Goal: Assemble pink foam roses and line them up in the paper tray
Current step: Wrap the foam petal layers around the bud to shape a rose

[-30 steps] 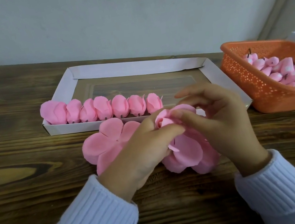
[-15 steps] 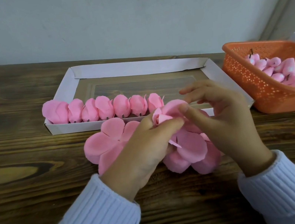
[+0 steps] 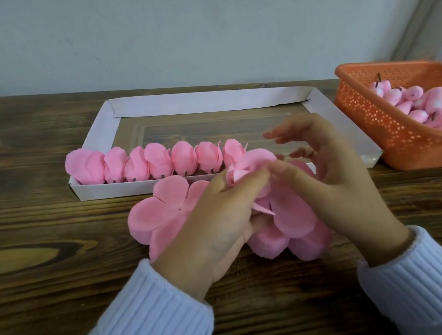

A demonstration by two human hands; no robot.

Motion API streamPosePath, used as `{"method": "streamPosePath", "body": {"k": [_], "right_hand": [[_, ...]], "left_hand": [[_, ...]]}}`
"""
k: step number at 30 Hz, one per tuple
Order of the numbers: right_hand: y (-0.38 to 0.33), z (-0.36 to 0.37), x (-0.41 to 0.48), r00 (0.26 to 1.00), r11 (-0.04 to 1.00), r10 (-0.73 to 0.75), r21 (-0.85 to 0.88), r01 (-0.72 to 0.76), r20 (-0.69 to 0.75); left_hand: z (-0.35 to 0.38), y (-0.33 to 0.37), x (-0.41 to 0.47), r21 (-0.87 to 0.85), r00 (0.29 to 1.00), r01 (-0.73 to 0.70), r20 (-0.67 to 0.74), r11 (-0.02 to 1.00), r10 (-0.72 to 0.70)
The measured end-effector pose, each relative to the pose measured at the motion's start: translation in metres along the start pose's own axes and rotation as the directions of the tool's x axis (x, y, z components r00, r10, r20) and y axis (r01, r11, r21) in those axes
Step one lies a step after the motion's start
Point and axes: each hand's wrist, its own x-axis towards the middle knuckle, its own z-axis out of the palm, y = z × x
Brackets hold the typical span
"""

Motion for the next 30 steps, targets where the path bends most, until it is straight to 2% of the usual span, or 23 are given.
{"method": "streamPosePath", "body": {"k": [2,6,10,14,19,25,27,30], "right_hand": [[-0.001,0.0,0.0,0.999,0.998,-0.037,-0.045,0.038,0.023],[-0.001,0.003,0.0,0.99,0.96,-0.119,-0.245,0.135,0.078],[-0.002,0.004,-0.001,0.987,0.951,-0.122,-0.274,0.145,0.101],[-0.003,0.005,-0.001,0.987,0.955,-0.122,-0.258,0.145,0.104],[0.0,0.003,-0.002,0.995,0.984,-0.041,-0.167,0.057,0.096],[-0.002,-0.004,0.0,0.969,0.999,0.042,-0.022,-0.038,0.243],[-0.002,-0.004,0.0,0.953,0.999,0.042,-0.016,-0.039,0.299],[-0.001,-0.002,0.0,0.954,0.998,0.024,-0.057,-0.007,0.299]], "left_hand": [[0.0,0.001,0.001,-0.095,1.0,0.008,-0.026,0.995,-0.01],[0.002,0.004,0.001,-0.197,0.998,0.023,-0.049,0.98,-0.034],[0.002,0.005,0.001,-0.227,0.999,0.032,-0.035,0.973,-0.041],[0.002,0.005,0.0,-0.235,0.999,0.04,0.007,0.971,-0.039],[-0.001,0.007,-0.002,-0.103,0.993,0.015,0.121,0.995,-0.002],[-0.006,0.006,-0.002,-0.08,0.985,0.039,0.17,0.996,-0.025],[-0.006,0.004,-0.002,-0.073,0.985,0.027,0.172,0.997,-0.014],[-0.006,0.002,-0.001,-0.104,0.99,0.0,0.137,0.995,0.014]]}}
